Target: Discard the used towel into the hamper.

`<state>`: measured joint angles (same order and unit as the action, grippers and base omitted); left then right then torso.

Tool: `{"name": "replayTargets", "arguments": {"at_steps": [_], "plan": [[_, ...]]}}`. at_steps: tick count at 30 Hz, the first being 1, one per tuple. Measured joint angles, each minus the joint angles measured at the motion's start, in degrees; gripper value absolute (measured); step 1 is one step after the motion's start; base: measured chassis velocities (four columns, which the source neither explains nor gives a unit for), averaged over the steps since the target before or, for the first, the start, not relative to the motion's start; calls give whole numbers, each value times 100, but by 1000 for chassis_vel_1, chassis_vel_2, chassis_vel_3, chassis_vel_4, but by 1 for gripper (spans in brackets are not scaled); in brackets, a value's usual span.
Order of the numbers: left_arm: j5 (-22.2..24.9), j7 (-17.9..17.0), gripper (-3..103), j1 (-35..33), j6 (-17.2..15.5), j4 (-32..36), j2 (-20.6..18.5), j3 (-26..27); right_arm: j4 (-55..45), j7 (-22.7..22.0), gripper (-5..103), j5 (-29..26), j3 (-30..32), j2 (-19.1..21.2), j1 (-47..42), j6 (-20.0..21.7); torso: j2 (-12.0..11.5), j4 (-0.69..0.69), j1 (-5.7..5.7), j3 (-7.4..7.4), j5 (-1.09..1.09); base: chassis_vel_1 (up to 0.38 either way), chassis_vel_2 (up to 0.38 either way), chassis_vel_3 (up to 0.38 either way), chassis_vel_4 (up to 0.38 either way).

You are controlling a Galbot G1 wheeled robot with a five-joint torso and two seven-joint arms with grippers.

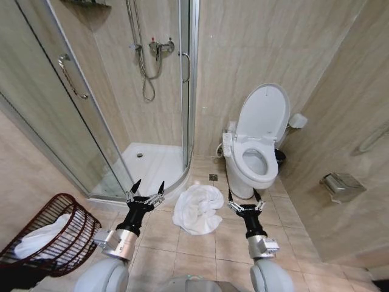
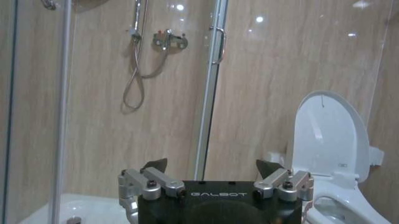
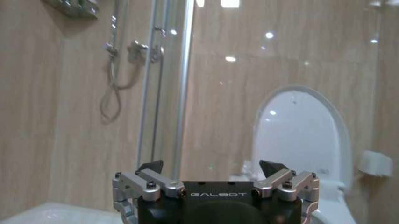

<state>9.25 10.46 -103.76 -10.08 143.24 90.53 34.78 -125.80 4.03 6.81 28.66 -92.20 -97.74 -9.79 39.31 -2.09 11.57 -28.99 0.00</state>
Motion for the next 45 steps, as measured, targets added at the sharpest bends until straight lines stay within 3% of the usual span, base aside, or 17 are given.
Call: {"name": "replayTargets", "arguments": {"at_steps": [11,17,26,45], "plan": [[0,0,97,0,0,0,0,0,-114,106,100,11,-139,5,-77,-136,-328,1,-134,193,0,0,0,0,0],[0,0,97,0,0,0,0,0,44,47,100,112,-108,5,-445,-504,-496,2,-204,293,0,0,0,0,0],[0,0,97,0,0,0,0,0,25,-36,100,117,-50,6,-599,-641,-688,1,-278,411,0,0,0,0,0],[0,0,97,0,0,0,0,0,-54,-501,100,-403,-119,6,-576,-773,-1129,1,-458,672,0,0,0,0,0]]}}
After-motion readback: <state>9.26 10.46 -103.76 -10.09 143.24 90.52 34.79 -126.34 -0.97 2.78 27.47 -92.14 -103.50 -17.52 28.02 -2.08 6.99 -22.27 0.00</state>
